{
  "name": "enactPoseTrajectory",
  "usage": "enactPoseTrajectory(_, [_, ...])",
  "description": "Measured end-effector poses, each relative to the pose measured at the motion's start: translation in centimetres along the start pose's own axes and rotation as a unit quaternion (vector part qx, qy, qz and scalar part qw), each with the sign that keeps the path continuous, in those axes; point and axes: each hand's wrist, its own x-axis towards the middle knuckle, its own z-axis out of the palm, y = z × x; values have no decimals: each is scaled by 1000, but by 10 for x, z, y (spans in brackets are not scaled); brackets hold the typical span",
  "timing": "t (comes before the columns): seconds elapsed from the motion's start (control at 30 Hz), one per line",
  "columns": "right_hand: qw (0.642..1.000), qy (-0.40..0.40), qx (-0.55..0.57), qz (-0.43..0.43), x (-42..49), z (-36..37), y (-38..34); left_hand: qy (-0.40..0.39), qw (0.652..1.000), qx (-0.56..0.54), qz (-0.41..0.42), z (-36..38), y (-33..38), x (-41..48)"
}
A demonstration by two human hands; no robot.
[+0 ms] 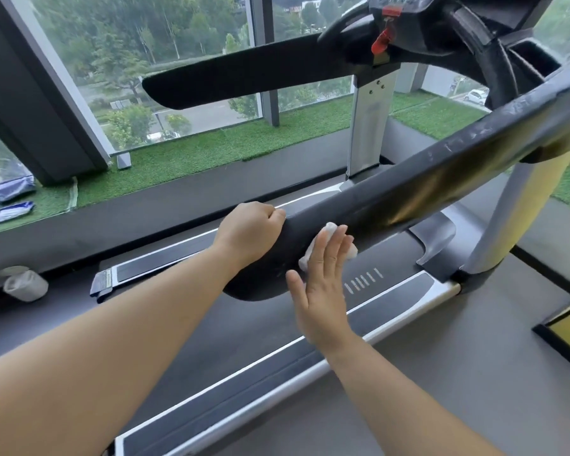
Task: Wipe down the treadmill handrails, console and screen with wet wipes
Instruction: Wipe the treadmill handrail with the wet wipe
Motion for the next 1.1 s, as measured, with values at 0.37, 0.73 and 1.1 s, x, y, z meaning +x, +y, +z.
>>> enactPoseTrajectory(0.37, [999, 16, 42, 28, 10, -12, 3, 9, 1000, -14, -9, -1, 2, -1])
enactPoseTrajectory(0.73, [996, 44, 32, 75, 14, -12, 11, 15, 999, 22, 27, -2, 0, -3])
enactPoseTrajectory(1.1, [999, 15, -37, 15, 7, -12, 10, 9, 999, -4, 40, -2, -2, 0])
